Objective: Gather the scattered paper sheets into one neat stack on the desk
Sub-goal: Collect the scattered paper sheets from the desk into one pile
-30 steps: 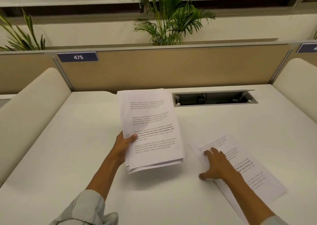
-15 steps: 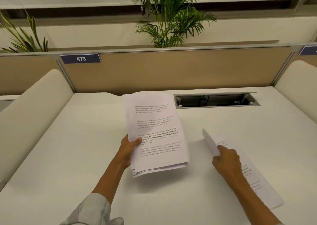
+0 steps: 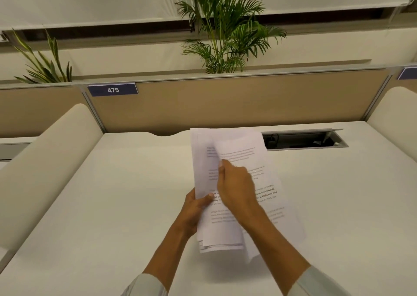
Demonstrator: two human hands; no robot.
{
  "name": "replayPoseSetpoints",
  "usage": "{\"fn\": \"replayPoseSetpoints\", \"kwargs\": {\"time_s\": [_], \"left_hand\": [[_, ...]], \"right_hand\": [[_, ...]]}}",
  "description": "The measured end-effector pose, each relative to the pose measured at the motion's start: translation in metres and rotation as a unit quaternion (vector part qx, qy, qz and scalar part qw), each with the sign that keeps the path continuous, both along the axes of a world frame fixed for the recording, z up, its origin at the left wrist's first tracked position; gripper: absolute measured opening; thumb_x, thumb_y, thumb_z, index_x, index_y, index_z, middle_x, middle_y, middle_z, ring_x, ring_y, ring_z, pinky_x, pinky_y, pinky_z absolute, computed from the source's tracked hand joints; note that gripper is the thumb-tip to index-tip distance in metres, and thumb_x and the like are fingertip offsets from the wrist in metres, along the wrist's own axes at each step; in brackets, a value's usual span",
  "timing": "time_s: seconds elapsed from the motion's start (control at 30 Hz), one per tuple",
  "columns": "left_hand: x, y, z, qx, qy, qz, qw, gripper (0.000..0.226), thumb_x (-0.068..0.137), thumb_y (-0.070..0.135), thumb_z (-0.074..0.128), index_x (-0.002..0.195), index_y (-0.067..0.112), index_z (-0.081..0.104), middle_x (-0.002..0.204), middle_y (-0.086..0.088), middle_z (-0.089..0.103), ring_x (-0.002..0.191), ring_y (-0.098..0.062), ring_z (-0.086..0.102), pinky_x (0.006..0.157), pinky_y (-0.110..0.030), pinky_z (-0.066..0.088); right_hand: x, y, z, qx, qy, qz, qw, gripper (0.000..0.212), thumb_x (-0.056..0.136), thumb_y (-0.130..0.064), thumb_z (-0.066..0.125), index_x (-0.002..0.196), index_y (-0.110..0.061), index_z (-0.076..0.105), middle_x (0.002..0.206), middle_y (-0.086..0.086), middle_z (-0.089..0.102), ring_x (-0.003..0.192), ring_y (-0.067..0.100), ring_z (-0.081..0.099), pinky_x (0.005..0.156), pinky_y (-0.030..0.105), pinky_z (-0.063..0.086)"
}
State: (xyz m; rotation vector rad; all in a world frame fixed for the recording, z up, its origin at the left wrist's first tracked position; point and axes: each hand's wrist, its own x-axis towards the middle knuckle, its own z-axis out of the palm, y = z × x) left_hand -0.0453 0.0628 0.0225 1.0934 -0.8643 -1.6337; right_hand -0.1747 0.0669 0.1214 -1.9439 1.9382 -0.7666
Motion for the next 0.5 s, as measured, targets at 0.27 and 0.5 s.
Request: {"fn": "replayPoseSetpoints", "kwargs": {"time_s": [0.27, 0.5], "left_hand": [[0.008, 0.007, -0.008, 0.026, 0.034, 0.014, 0.999, 0.035, 0.084, 0.004, 0.068, 0.119, 0.009, 0.068, 0.113, -0.019, 0.074, 0.100, -0.040, 0.072, 0.075, -0.045, 0.061], [0.016, 0.004, -0.008, 0.008, 0.026, 0.019, 0.999, 0.025, 0.088, 0.003, 0.065, 0.110, 0.013, 0.072, 0.111, -0.018, 0.075, 0.096, -0.036, 0.074, 0.071, -0.041, 0.061]], "right_hand": [[-0.036, -0.003, -0.018, -0.076, -0.091, -0.014, 0.993, 0.050, 0.092, -0.041, 0.056, 0.136, -0.016, 0.051, 0.147, 0.005, 0.049, 0.136, 0.022, 0.043, 0.111, 0.042, 0.040], [-0.118, -0.017, -0.024, 0.149, -0.191, -0.103, 0.965, 0.067, 0.072, -0.036, 0.083, 0.129, -0.017, 0.051, 0.129, 0.012, 0.062, 0.106, 0.030, 0.065, 0.092, 0.045, 0.053]]}}
